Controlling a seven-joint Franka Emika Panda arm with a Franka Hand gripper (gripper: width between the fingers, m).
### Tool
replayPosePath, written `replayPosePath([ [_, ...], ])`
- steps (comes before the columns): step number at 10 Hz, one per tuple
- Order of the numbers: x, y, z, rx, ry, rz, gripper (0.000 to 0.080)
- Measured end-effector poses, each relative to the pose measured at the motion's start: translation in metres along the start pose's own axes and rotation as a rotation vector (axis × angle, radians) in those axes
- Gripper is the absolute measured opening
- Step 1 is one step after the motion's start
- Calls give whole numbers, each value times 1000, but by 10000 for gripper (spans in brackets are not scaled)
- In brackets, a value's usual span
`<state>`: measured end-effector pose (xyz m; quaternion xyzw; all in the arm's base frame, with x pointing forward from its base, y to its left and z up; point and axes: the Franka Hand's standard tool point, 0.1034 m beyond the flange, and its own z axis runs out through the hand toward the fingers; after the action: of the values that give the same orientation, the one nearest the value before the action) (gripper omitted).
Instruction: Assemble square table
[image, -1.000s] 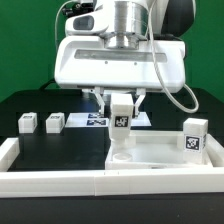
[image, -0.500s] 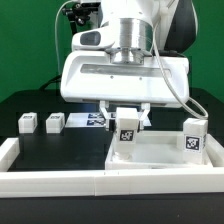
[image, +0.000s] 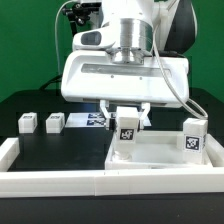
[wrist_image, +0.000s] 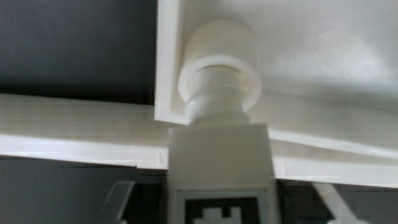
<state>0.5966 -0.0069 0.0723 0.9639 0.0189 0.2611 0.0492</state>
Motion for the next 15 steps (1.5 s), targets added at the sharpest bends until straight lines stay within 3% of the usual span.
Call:
replayPosePath([
  [5, -8, -12, 5, 1, 22, -6, 288],
  [10, -8, -14, 6, 4, 15, -7, 297],
  [12, -8, -14, 6, 4, 15, -7, 619],
  [15, -8, -14, 6, 4, 15, -7, 647],
])
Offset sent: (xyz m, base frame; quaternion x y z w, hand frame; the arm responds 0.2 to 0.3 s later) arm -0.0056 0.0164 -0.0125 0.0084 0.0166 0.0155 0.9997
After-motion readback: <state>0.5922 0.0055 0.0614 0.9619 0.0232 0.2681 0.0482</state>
